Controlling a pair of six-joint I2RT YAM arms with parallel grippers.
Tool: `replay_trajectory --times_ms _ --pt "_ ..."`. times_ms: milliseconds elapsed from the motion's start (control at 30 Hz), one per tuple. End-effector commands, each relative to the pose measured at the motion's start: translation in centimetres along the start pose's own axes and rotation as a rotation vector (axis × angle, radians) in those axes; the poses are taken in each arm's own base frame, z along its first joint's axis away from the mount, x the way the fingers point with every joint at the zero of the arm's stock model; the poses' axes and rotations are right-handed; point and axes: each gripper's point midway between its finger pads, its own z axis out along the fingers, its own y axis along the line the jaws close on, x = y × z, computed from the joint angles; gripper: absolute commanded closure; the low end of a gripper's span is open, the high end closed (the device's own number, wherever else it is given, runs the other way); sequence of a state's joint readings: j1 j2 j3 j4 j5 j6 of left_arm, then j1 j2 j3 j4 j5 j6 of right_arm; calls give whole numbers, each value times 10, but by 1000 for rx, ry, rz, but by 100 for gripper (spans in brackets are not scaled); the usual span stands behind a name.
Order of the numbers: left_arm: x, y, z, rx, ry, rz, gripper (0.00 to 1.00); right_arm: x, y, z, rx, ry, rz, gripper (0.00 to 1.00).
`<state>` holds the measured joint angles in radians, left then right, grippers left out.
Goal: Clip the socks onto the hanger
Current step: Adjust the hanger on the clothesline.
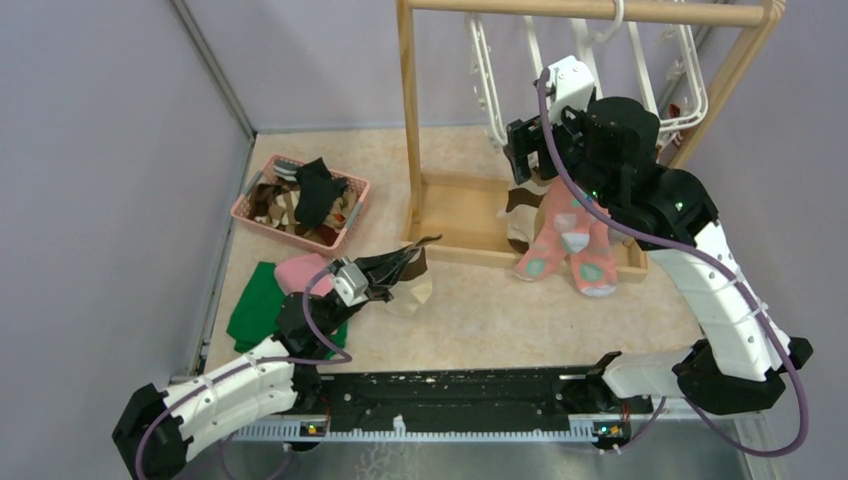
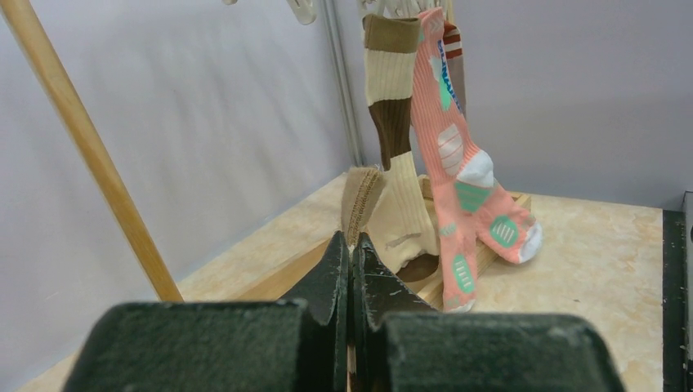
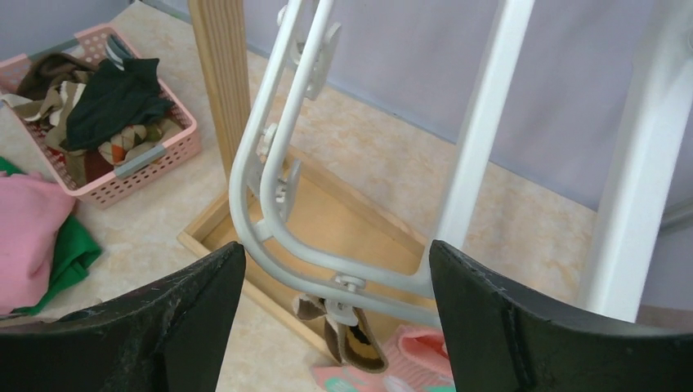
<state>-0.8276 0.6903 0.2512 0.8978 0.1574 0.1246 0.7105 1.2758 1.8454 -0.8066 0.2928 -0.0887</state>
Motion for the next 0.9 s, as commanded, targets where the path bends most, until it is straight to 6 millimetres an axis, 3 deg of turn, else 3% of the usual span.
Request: replay_trajectory --times_ms 0,133,367,467,633,867 --pt "-36 3 10 4 -109 3 100 -23 10 -6 -78 -86 39 18" --pt "-37 3 9 1 -112 7 100 -41 27 5 -160 -120 69 17" --pt "-39 6 7 -15 -118 16 100 -67 28 43 -113 -144 102 19" --pt "-38 7 6 -18 -118 17 100 -70 26 61 -72 -114 94 22" --pt "-35 8 6 -26 -114 17 100 -72 24 77 -43 -102 72 30" --pt "-37 9 5 -36 -119 21 100 -72 20 81 -24 -91 53 49"
